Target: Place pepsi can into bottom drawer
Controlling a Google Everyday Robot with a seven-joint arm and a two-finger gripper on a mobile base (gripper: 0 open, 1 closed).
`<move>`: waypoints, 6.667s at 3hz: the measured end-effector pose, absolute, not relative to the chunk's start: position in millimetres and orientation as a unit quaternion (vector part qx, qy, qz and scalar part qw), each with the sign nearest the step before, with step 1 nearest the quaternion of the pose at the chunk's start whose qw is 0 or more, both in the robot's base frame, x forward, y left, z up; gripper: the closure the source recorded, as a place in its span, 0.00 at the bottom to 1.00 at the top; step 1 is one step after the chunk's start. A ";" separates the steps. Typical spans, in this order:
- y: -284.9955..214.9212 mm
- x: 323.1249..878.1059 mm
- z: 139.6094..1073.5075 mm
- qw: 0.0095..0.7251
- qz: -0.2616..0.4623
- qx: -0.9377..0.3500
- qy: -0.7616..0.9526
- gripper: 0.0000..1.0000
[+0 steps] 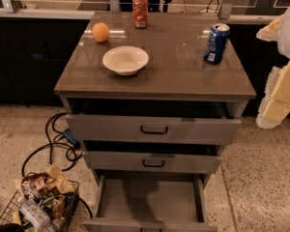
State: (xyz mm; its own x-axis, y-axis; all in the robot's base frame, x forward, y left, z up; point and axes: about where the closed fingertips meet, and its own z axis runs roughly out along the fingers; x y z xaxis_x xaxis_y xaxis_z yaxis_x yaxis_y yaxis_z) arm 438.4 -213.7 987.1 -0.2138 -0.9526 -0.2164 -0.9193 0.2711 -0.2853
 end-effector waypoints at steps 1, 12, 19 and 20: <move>-213.9 441.6 988.4 0.182 -0.048 -0.600 0.778 0.00; -276.5 735.5 943.8 0.606 0.173 -0.345 0.696 0.00; -220.3 772.8 869.0 0.570 0.307 -0.320 0.692 0.61; -216.9 773.6 868.2 0.569 0.308 -0.322 0.691 0.83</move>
Offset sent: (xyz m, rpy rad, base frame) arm 0.0918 -0.0158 0.0187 0.2064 -0.1972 -0.0509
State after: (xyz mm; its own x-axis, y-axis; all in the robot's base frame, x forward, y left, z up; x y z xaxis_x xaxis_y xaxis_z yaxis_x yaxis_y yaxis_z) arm 773.6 -216.9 868.2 -0.1463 -0.0938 -0.9848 -0.7954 0.6030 0.0607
